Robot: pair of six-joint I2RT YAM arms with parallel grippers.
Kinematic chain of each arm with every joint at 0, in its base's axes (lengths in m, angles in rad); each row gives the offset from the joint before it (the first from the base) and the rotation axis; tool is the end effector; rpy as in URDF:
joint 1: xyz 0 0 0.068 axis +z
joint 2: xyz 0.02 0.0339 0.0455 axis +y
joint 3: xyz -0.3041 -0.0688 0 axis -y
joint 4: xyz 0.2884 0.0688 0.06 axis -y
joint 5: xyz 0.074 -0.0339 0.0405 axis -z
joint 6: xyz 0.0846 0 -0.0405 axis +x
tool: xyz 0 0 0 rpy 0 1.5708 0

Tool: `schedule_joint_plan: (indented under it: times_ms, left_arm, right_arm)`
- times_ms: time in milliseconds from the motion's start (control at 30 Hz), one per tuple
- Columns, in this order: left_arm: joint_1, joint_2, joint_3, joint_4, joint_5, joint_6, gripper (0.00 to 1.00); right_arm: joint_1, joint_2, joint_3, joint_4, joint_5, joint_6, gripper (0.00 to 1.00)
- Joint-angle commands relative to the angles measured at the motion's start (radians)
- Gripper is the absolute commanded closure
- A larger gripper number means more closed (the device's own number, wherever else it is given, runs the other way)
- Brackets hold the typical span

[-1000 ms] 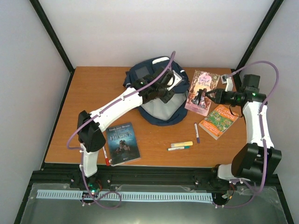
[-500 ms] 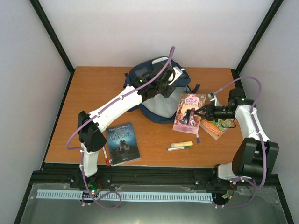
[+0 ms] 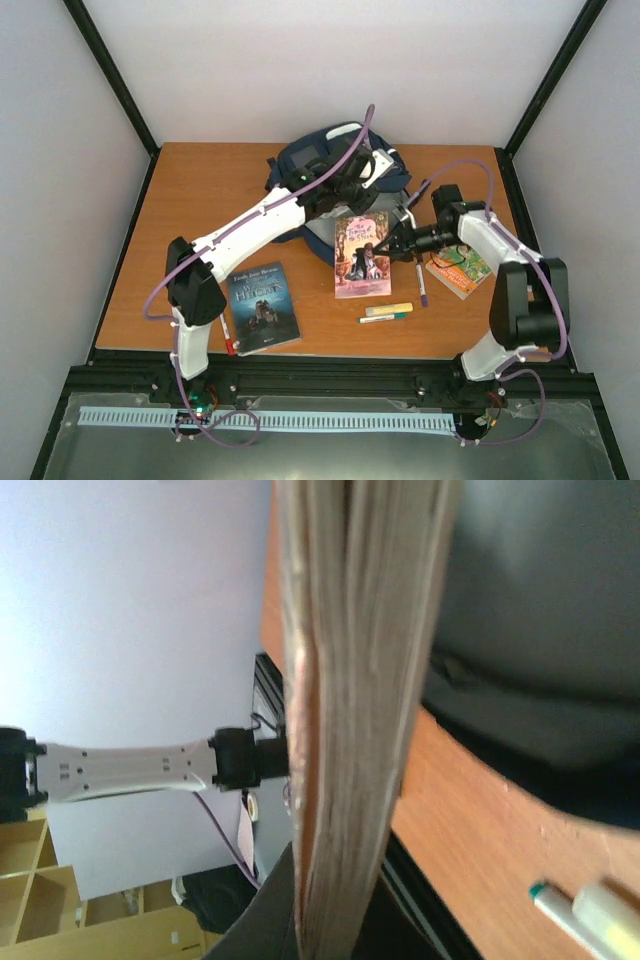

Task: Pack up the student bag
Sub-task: Place the book in the student bag.

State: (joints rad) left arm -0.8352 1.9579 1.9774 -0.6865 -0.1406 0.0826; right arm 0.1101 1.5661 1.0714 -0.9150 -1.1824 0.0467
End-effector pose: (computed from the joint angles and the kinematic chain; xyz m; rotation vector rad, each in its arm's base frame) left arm 0.3751 -0.3968 0.3631 0.9239 2.0429 -0.2529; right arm 0.3074 0.1128 0.2288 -0.2200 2.5567 1.7310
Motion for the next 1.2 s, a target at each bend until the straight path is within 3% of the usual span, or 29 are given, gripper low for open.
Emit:
schedule_joint_plan:
  times_ms: [0,333,533,733,933,1167]
  left_arm:
    - [-0.007,-0.125,-0.04,0.136,0.068,0.01,0.99]
    - [-0.007,-0.207,-0.093,0.154,0.067,0.013,0.99]
    - [-0.007,-0.234,-0.089,0.154,0.118,0.028,0.99]
    - [-0.007,-0.247,-0.112,0.151,0.122,0.055,0.99]
    - [-0.007,-0.26,-0.142,0.156,0.099,0.057,0.99]
    - [-0.004,-0.323,-0.239,0.178,0.035,0.042,0.99]
  right_arm:
    - [0.016,0.129,0.151,-0.054,-0.074,-0.086,0.97]
    - [0.02,0.355,0.239,-0.037,-0.144,-0.092,0.97]
    - [0.02,0.402,0.258,0.214,-0.109,0.042,0.97]
    - [0.023,0.497,0.379,0.336,0.003,0.112,0.97]
    - [0.025,0.578,0.525,0.273,0.102,0.129,0.68]
    - [0.025,0.386,0.378,0.257,0.24,0.058,0.49]
